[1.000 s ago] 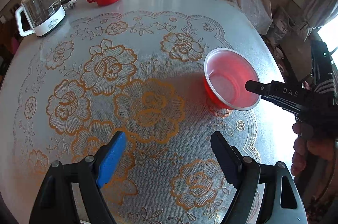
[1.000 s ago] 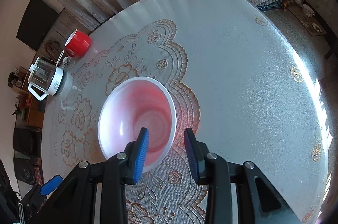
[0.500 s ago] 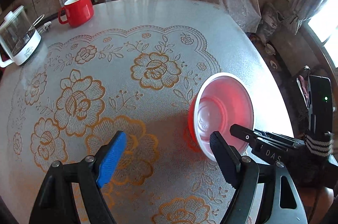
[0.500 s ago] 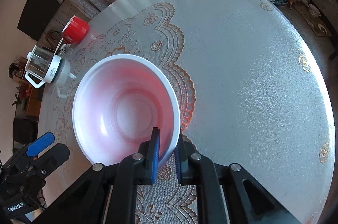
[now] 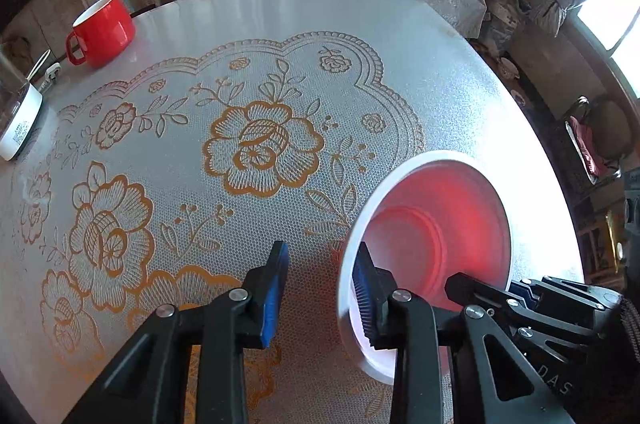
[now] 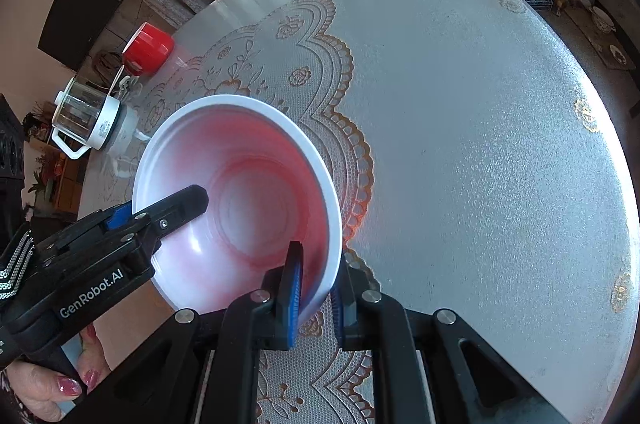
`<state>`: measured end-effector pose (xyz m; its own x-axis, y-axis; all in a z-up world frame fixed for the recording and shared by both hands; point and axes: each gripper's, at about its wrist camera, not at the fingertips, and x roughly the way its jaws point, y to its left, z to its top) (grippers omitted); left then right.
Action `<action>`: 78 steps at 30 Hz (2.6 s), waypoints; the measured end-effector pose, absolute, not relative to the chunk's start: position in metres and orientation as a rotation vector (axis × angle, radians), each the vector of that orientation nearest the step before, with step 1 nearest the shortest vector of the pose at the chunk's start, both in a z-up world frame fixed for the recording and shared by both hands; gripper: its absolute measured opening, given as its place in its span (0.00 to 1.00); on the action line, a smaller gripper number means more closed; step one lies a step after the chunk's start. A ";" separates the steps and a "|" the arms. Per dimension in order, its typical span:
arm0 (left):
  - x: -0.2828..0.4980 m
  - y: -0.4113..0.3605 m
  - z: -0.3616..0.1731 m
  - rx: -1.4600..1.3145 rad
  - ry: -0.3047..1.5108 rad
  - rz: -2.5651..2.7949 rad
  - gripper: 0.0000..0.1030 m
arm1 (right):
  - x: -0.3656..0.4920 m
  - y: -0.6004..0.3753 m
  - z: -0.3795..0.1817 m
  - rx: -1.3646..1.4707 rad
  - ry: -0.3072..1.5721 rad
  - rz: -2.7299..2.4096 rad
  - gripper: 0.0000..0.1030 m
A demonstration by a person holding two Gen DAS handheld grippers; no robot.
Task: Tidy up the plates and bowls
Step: 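Close the right gripper on the red bowl rim, then lift the red bowl with the right gripper over the steel basin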
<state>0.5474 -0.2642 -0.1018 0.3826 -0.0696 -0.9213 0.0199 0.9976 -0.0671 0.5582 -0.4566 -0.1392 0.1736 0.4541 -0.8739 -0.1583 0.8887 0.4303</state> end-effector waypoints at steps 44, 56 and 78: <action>0.436 -0.288 -0.067 -0.024 1.150 -0.166 0.06 | 0.472 -0.485 -0.101 0.359 1.289 0.445 0.06; 0.394 -0.297 -0.040 -0.029 1.102 -0.207 0.06 | 0.432 -0.497 -0.075 0.372 1.259 0.451 0.06; 0.315 -0.297 -0.013 -0.040 1.076 -0.252 0.06 | 0.355 -0.506 -0.039 0.369 1.234 0.484 0.06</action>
